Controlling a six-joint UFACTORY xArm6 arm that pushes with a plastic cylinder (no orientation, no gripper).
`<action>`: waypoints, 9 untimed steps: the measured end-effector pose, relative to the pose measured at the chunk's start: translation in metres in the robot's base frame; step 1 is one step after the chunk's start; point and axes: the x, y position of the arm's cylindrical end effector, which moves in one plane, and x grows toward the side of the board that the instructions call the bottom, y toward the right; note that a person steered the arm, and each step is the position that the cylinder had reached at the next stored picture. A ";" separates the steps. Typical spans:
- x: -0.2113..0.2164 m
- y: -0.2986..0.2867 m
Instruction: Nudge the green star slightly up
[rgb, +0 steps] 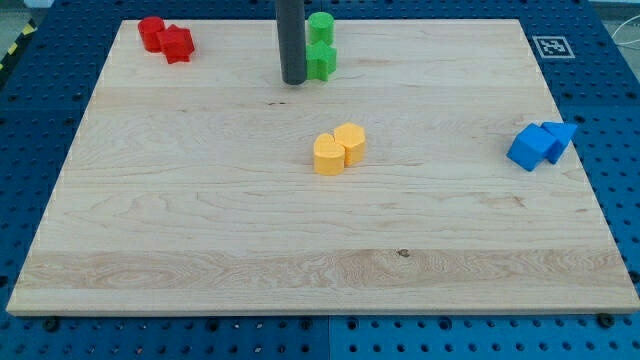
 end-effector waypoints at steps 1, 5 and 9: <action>0.000 0.019; -0.024 -0.007; -0.021 0.037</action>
